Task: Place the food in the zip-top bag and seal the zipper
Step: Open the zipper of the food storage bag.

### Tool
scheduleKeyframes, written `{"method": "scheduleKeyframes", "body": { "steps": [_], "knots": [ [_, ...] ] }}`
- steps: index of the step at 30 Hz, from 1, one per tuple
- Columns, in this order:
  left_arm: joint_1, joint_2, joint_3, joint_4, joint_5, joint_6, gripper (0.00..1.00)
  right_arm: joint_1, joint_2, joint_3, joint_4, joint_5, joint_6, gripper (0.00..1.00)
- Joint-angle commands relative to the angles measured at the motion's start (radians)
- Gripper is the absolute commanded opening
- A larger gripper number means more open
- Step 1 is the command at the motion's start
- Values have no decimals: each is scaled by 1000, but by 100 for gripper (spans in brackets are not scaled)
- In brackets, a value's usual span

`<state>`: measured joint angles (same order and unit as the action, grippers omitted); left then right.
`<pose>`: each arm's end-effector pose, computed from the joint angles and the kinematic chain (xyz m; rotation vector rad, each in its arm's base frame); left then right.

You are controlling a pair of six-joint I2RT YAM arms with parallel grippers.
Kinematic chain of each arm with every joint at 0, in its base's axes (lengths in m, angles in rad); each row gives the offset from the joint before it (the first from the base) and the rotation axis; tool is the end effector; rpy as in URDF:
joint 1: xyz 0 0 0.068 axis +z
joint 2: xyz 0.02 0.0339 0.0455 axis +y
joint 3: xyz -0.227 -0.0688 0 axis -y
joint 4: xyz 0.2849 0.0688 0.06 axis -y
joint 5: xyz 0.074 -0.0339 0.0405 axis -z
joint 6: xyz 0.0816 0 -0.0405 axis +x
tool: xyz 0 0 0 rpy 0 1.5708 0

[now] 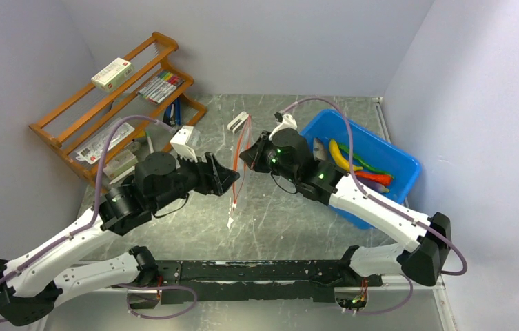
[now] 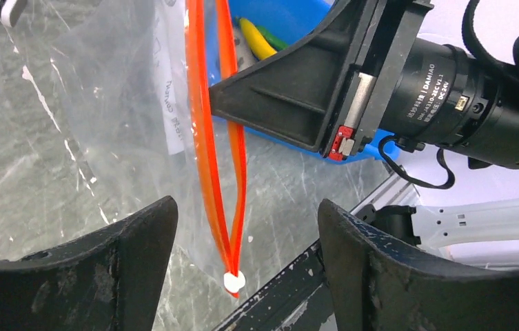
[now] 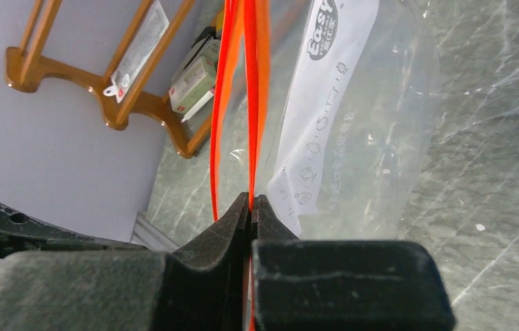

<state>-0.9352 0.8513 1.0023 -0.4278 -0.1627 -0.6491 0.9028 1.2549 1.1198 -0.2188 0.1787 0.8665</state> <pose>0.1838 -0.2269 0.3442 0.1592 1.9477 -0.9373 0.2496 0.2930 0.2969 0.0908 2.0530 0.9890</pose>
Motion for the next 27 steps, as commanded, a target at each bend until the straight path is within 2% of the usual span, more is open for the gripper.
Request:
{"method": "scheduleKeyframes", "body": {
  "steps": [1, 5, 12, 21, 27],
  "knots": [
    [-1, 29, -9, 83, -4, 69, 74, 24, 44, 90, -151, 53, -50, 0],
    [-1, 126, 50, -21, -130, 94, 69, 42, 78, 135, -185, 65, -61, 0],
    [-1, 266, 77, -141, -241, 65, 58, 66, 96, 147, -175, 99, -60, 0],
    [-1, 263, 55, -149, -287, 51, 50, 80, 72, 95, -128, 111, -51, 0],
    [-1, 335, 92, -138, -359, 89, 47, 84, 57, 31, -14, 33, -71, 0]
  ]
}}
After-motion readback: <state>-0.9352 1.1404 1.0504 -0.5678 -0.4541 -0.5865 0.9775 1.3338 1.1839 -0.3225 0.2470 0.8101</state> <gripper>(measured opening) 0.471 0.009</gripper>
